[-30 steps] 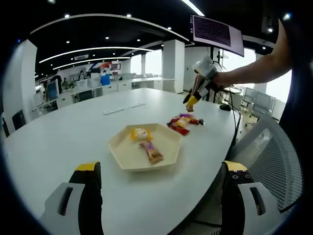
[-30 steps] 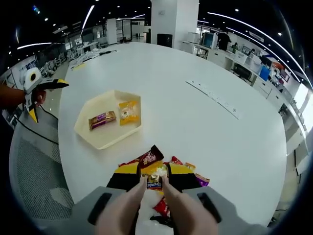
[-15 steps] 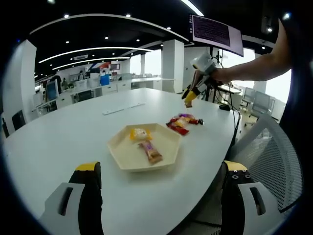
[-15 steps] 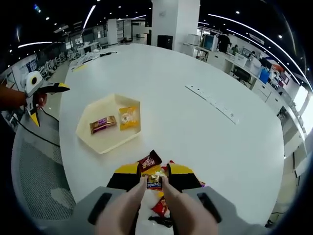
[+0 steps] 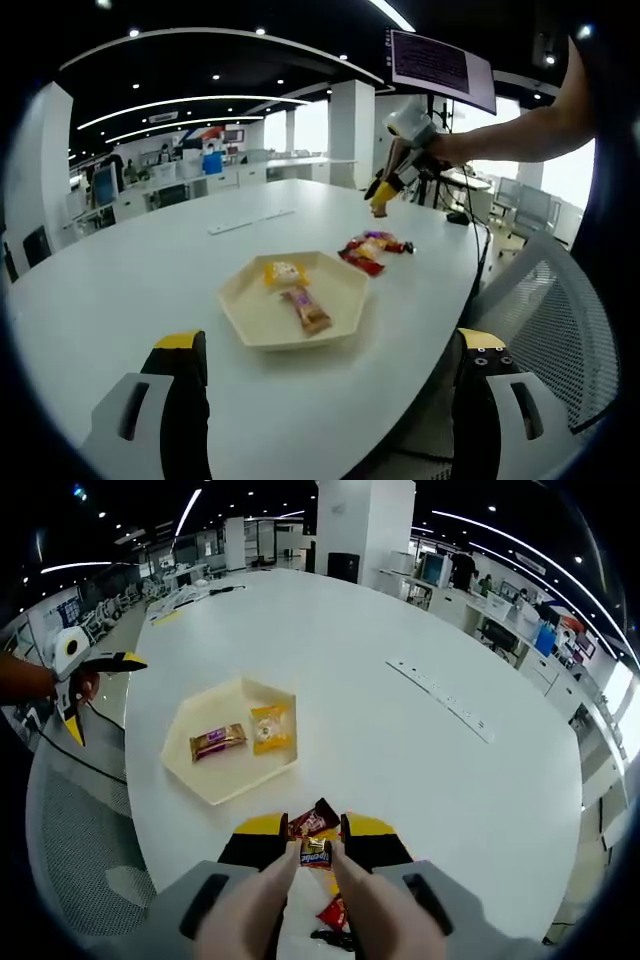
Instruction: Place the target food into the container with the food tongs after gripping and lifting it, then release it inside without dropping or visibly crushing the food.
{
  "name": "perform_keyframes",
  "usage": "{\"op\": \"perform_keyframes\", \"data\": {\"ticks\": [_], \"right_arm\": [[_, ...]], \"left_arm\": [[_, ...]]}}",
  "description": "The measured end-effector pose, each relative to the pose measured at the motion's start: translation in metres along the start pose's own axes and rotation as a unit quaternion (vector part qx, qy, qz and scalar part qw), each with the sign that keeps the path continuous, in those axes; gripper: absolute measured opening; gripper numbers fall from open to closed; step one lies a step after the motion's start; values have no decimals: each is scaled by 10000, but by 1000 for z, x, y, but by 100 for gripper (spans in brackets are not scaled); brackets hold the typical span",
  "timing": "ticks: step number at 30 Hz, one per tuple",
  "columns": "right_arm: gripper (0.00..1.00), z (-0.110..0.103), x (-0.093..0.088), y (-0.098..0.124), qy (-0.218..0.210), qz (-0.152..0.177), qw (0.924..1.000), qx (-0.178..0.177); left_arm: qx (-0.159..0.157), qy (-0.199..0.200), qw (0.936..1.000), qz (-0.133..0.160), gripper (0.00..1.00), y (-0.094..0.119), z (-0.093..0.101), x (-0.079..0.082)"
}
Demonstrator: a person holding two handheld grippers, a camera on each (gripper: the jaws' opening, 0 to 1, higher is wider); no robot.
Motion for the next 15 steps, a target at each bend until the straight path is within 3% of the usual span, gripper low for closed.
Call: {"op": "perform_keyframes", "data": {"ticks": [15], "right_arm": [[20,-16,32,-7,262,50,9995,145]], "left_arm": [[43,29,10000,73,99,1,-2,0]]}}
Point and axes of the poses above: the point that each gripper's makers call its tool centre point, and the gripper's own axes: y roughly backward along the fingers, z roughly to its right, x roughly out of its top, the point moved 10 cm from there along y, roughly backward along the fingers, and after that the axes turned 15 degrees about -z, right-handed, at the moved point
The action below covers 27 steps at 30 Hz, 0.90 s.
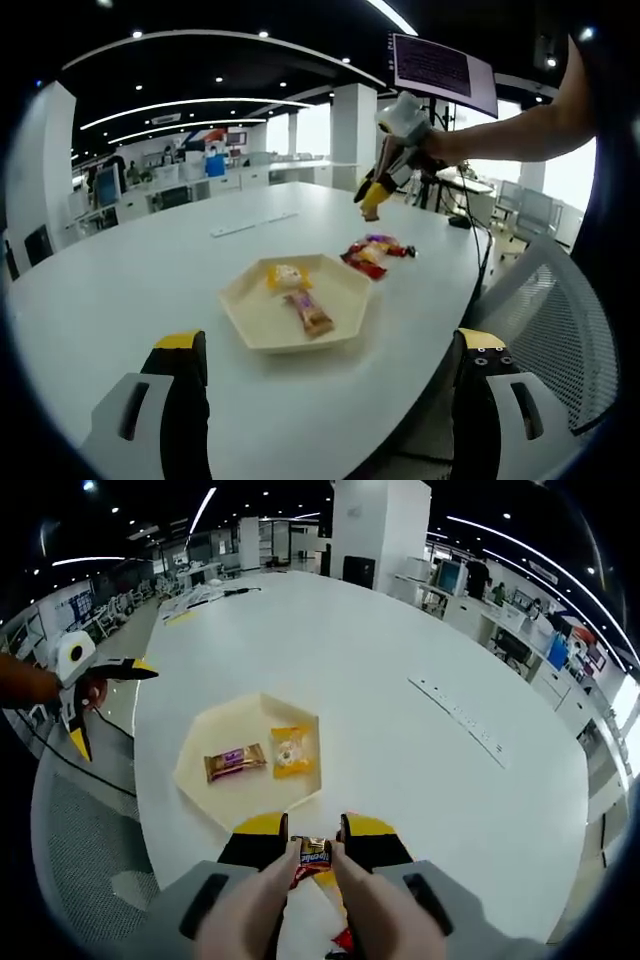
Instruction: Place the target food into the container with the food tongs after gripping and lifting it, then release it inside without dropping or visibly crushing the food.
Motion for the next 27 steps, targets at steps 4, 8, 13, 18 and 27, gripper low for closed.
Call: {"op": "perform_keyframes", "data": {"ticks": [4,8,13,18,27], "right_arm": [[20,-4,8,-2,71,6,10000,21],[20,-10,16,-4,130,20,9999,64],[20,-16,28,-6,189,70,9997,116],[20,-22,41,-9,290,108,9994,154],[20,-36,58,-14,435,143,9986,253]], "left_arm": [[-1,-2,10000,21,99,0,0,0],[2,-30,10000,22,99,1,1,1],[29,-25,10000,43,99,2,1,1],[45,-45,10000,46,99,2,1,1],[60,-62,9999,65,99,2,1,1]]}}
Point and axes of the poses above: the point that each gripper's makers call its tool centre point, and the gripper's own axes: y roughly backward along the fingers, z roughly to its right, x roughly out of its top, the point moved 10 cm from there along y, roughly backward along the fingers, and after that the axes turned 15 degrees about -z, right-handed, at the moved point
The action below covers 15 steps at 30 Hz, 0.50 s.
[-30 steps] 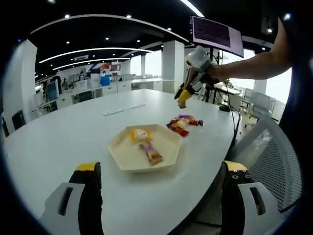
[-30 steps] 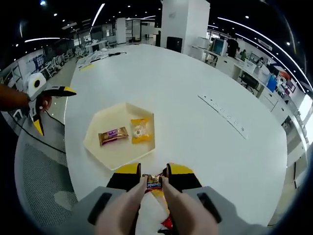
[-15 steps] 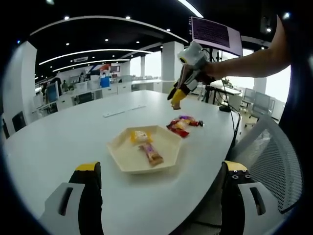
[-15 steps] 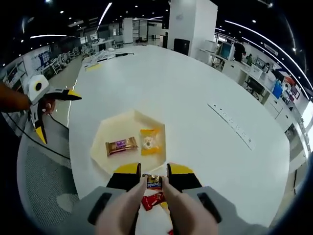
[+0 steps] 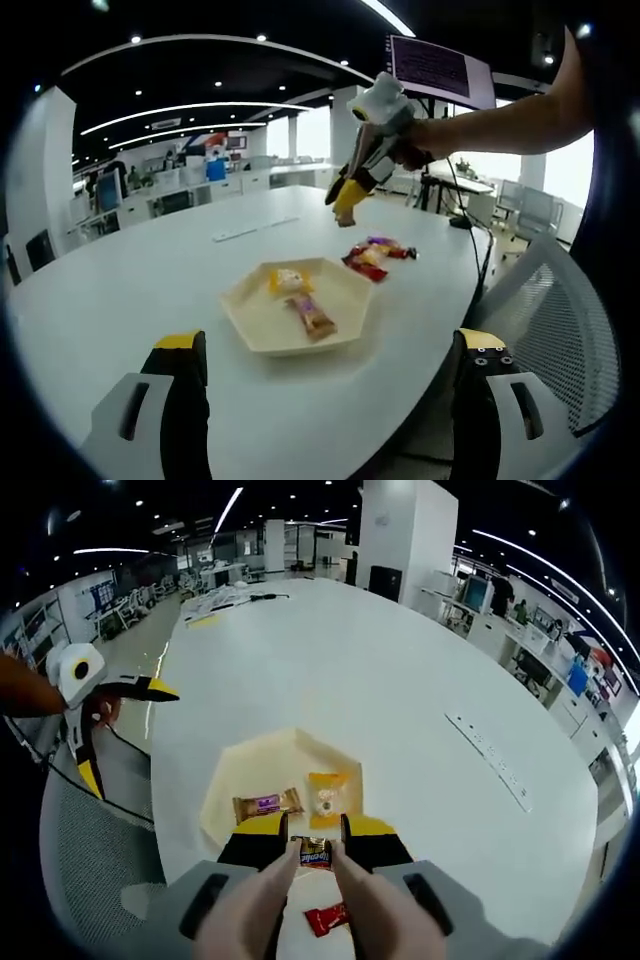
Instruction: Place the target food into the container with the food tongs after gripping and lifting it, then release it inside without dropping or visibly crushing the food.
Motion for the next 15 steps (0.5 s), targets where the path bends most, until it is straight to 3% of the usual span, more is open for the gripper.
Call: {"op": "perform_keyframes", "data": {"ticks": [15], "right_arm": [[20,-13,28,-9,159,71,9998,122]], "left_arm": [[20,-11,10000,25,99,1,0,1]]}}
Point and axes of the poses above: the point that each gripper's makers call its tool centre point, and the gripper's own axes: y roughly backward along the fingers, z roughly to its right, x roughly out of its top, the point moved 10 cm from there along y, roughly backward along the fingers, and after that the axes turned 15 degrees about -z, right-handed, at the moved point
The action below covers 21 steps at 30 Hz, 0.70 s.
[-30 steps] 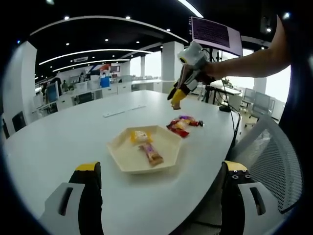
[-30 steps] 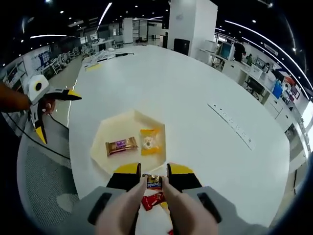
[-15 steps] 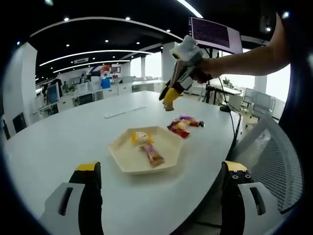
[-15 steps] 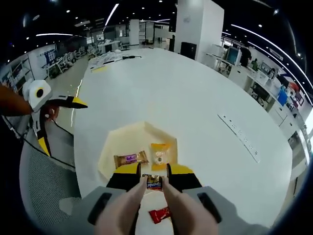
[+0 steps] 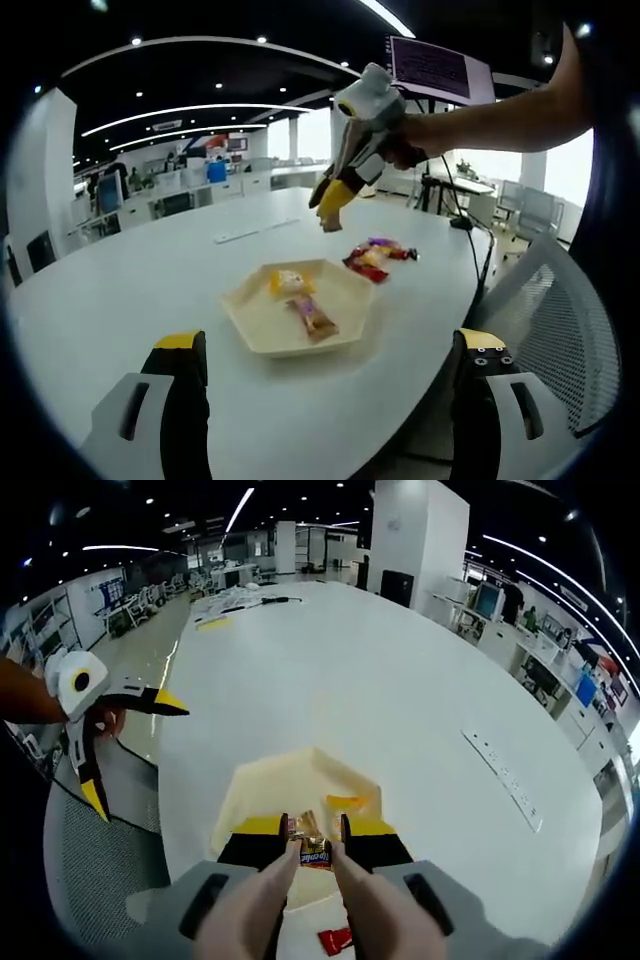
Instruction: Place the target food into the container with the food tongs after gripping and lifting it, then release it inside without dropping or visibly crushing the food.
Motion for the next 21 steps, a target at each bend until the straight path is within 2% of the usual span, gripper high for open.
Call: {"op": "perform_keyframes", "data": {"ticks": [4,6,8,10,21], "right_arm": [[21,-4,4,-2,57,-14,10000,32],[22,-6,5,-3,87,19,9998,201],[24,-3,5,-3,222,40,9997,41],[24,-3,4,-4,100,16,9998,150],[26,1,5,-3,144,46,9999,84]], "left_arm": [[-2,-13,10000,1,99,0,1,0],[6,-24,10000,-12,99,0,0,0],[-2,-37,10000,-18,99,-1,0,0],[2,-59,10000,-9,99,0,1,0],[24,-40,10000,13,99,0,0,1]]}}
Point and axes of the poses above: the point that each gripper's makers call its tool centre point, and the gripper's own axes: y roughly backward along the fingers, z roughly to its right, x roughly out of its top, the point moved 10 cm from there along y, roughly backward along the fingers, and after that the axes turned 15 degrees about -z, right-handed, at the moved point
